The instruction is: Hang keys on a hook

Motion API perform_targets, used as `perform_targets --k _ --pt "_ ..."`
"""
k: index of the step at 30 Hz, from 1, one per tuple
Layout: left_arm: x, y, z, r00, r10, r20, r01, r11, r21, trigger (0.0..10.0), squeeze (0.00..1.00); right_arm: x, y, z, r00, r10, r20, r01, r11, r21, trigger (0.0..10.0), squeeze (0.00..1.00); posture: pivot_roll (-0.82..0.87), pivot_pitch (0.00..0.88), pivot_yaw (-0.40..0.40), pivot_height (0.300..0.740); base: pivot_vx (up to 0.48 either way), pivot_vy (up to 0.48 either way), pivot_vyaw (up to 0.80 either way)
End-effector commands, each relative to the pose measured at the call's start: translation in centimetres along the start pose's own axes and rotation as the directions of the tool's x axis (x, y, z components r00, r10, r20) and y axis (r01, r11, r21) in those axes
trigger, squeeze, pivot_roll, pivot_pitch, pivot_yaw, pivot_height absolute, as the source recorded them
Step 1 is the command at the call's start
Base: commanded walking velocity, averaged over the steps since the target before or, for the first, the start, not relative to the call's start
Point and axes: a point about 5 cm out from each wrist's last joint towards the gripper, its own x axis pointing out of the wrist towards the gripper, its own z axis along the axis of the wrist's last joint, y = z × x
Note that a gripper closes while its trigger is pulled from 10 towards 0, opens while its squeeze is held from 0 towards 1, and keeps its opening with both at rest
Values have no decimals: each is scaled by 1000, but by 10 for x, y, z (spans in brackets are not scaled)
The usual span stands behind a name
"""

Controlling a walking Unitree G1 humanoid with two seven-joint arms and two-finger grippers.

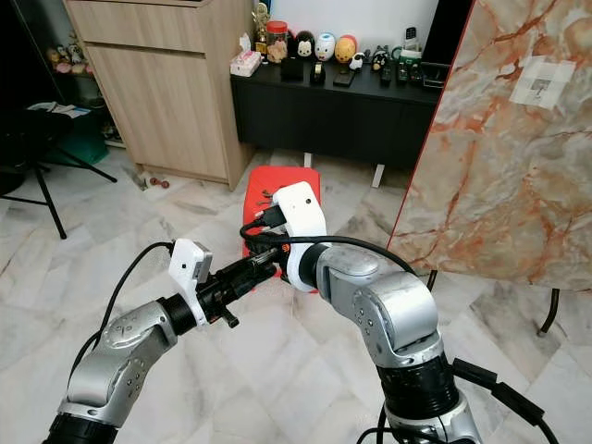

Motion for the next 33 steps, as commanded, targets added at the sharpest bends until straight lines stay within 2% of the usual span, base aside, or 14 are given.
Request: perform_targets --k 1,4,29,30,31,32,33 --pt "1 -1 3 1000 -7 20 7 1000 -13 9412 0 -3 0 6 1000 3 22 -3 1000 -4 10000 0 -52 43 -50 740 0 0 0" --pt "1 0 5 999 -1 34 2 1000 -21 10000 0 -2 1 5 1000 5 20 -5 1000 -3 10000 0 -52 44 -50 740 0 0 0" --pt "7 -6 11 994 -21 107 30 995 -91 10000 0 -1 4 3 1000 15 17 -16 1000 12 10000 0 -51 45 -50 740 0 0 0" --pt "7 -6 11 994 -22 110 33 995 -96 8314 0 -1 4 3 1000 15 17 -15 1000 12 10000 0 -51 45 -50 740 0 0 0" --pt "7 -6 11 994 -22 112 33 995 -98 8314 0 -1 4 3 1000 15 18 -15 1000 12 10000 0 -51 45 -50 740 0 0 0" --pt "7 -6 11 993 -22 112 33 995 -99 3608 0 -1 4 3 1000 15 18 -15 1000 11 10000 0 -51 45 -51 740 0 0 0" --pt "7 -6 10 993 -23 112 35 994 -100 3137 0 -1 3 3 1000 14 18 -14 1000 11 10000 0 -51 44 -51 740 0 0 0"
